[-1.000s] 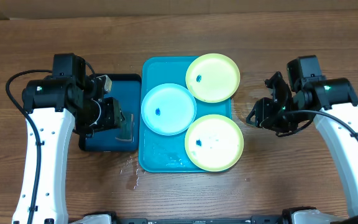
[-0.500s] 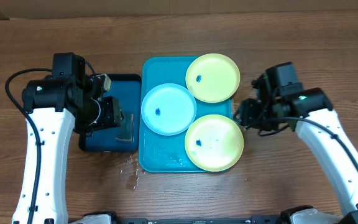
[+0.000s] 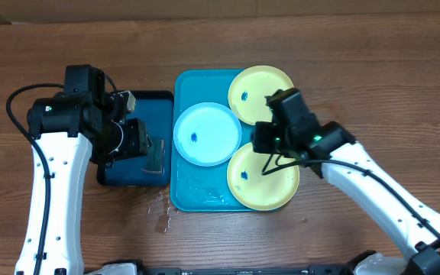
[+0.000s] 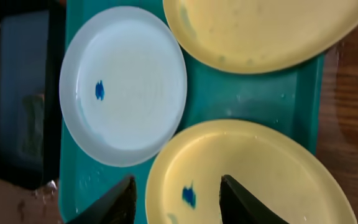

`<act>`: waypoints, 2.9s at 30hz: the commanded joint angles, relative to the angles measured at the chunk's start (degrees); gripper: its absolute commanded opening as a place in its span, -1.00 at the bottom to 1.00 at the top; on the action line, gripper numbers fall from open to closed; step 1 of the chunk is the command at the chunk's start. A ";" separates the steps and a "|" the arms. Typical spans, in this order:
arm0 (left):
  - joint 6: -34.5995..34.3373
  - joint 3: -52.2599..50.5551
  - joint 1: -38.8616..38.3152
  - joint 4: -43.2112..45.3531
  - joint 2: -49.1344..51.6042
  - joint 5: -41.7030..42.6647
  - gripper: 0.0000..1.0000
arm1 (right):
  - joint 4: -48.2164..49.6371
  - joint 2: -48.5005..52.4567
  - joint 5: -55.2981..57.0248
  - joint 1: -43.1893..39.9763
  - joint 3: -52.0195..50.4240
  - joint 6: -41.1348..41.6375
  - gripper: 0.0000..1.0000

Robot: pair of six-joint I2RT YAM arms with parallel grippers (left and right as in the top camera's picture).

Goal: Clean dirty plates on tray and stack at the side

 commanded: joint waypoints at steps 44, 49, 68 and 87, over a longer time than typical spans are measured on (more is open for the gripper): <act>-6.95 0.26 -0.39 3.65 0.17 -6.67 0.07 | 9.94 3.87 4.92 0.94 -1.79 3.78 -0.10; -6.93 0.26 -0.39 4.00 0.17 -6.69 0.07 | 14.62 6.95 4.87 0.94 -1.79 3.78 -0.31; -6.95 0.26 -0.39 4.76 0.17 -7.54 0.05 | 1.64 8.72 -10.62 -8.72 14.27 1.73 -0.36; -6.97 -1.07 -0.39 4.94 0.17 -7.54 0.02 | -2.36 21.22 -5.07 -3.56 15.15 -1.66 -0.46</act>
